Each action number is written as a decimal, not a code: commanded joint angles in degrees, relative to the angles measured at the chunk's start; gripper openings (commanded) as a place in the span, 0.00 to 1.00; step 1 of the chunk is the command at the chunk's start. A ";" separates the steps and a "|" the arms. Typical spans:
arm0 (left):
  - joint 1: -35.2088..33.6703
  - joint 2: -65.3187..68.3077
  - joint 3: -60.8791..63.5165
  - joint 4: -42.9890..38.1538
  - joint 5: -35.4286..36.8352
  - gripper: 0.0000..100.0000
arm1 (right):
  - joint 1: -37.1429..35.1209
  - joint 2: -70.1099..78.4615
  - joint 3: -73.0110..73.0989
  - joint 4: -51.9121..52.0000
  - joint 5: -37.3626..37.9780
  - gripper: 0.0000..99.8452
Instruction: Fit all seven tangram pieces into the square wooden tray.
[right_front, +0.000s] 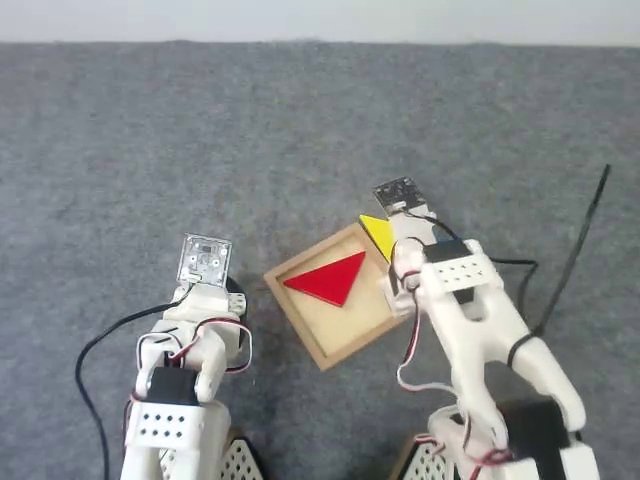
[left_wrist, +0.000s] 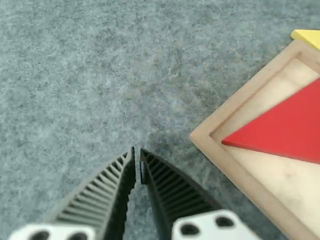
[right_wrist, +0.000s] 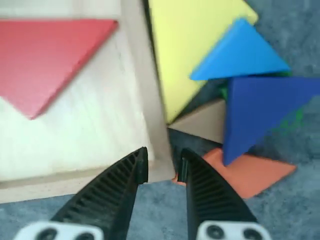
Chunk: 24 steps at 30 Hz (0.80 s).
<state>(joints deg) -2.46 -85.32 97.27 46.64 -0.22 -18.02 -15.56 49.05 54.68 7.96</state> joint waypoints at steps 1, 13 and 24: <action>-0.18 -0.70 -0.48 0.09 0.26 0.01 | -6.29 -6.81 -0.18 0.92 -0.62 0.11; -0.26 -0.70 -0.48 0.09 0.26 0.01 | -11.65 4.44 -10.20 0.22 2.29 0.11; -0.26 -0.70 -0.48 0.09 0.26 0.01 | -11.30 22.11 -25.14 0.22 2.20 0.11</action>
<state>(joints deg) -2.46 -85.32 97.27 46.64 -0.22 -29.45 4.04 31.03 55.21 9.54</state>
